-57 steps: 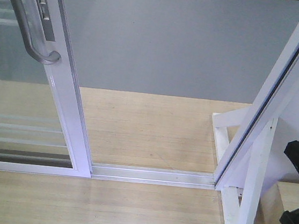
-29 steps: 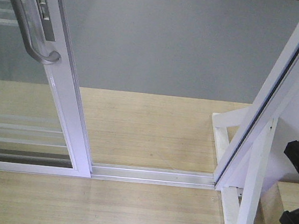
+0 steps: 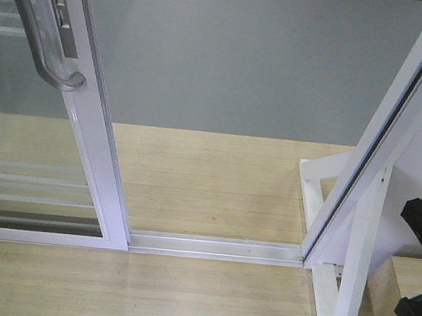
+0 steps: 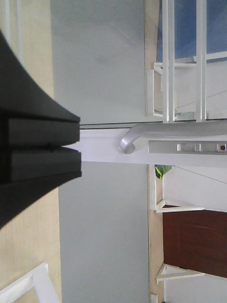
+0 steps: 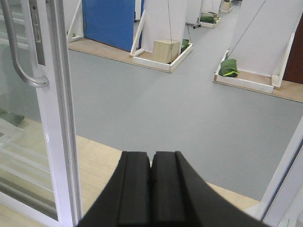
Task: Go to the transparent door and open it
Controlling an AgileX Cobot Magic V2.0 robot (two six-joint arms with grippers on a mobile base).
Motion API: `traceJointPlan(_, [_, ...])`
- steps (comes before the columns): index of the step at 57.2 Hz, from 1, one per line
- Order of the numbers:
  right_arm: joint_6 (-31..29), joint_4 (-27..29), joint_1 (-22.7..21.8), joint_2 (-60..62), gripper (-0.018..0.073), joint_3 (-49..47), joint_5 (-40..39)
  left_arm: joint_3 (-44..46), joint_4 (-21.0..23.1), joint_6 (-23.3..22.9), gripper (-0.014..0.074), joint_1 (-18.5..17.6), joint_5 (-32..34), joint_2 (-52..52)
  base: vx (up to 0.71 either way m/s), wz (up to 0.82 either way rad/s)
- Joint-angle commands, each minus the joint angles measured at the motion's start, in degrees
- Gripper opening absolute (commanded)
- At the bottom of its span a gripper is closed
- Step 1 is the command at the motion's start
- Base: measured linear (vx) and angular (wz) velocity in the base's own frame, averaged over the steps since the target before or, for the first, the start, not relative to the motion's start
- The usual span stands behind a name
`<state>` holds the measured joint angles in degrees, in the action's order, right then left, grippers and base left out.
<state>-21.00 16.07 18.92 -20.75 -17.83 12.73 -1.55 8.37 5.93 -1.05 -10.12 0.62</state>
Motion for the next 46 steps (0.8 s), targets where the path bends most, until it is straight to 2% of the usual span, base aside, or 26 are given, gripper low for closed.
traceJointPlan(1, [0.0, -0.5, 0.0, -0.2, -0.0001, -1.8, -4.3, -1.4, 0.2, -0.1, 0.0, 0.0, 4.5, 0.8, 0.0, 0.0])
traceJointPlan(9, [2.2, -6.8, 0.0, 2.1, -0.0001, 0.1, -4.7, -1.4, 0.2, -0.1, 0.0, 0.0, 4.5, 0.8, 0.0, 0.0])
traceJointPlan(15, [8.8, -11.9, 0.0, 7.2, -0.0001, 6.3, -8.0, -1.4, 0.2, -0.1, 0.0, 0.0, 4.5, 0.8, 0.0, 0.0])
traceJointPlan(24, [17.4, -13.7, 0.0, 15.4, -0.0001, 18.2, -15.7, -1.4, 0.2, -0.1, 0.0, 0.0, 4.5, 0.8, 0.0, 0.0])
traceJointPlan(27, [18.3, -13.7, 0.0, 17.5, -0.0001, 20.8, -16.6, -1.4, 0.2, -0.1, 0.0, 0.0, 4.5, 0.8, 0.0, 0.0])
traceJointPlan(28, [18.3, -13.9, 0.0, 18.3, -0.0001, 20.4, -13.5, -1.4, 0.2, -0.1, 0.0, 0.0, 4.5, 0.8, 0.0, 0.0])
traceJointPlan(31, [18.0, -15.6, -0.1, 19.8, -0.0001, 20.0, -10.6, -1.4, 0.2, -0.1, 0.0, 0.0, 4.5, 0.8, 0.0, 0.0])
traceJointPlan(36, [18.0, -17.1, -0.9, 21.5, -0.0001, 20.3, -9.8, -1.4, 0.2, -0.1, 0.0, 0.0, 4.5, 0.8, 0.0, 0.0])
traceJointPlan(46, [18.0, -16.1, -4.5, 22.2, -0.0001, 20.3, -9.9, -1.4, 0.2, -0.1, 0.0, 0.0, 4.5, 0.8, 0.0, 0.0])
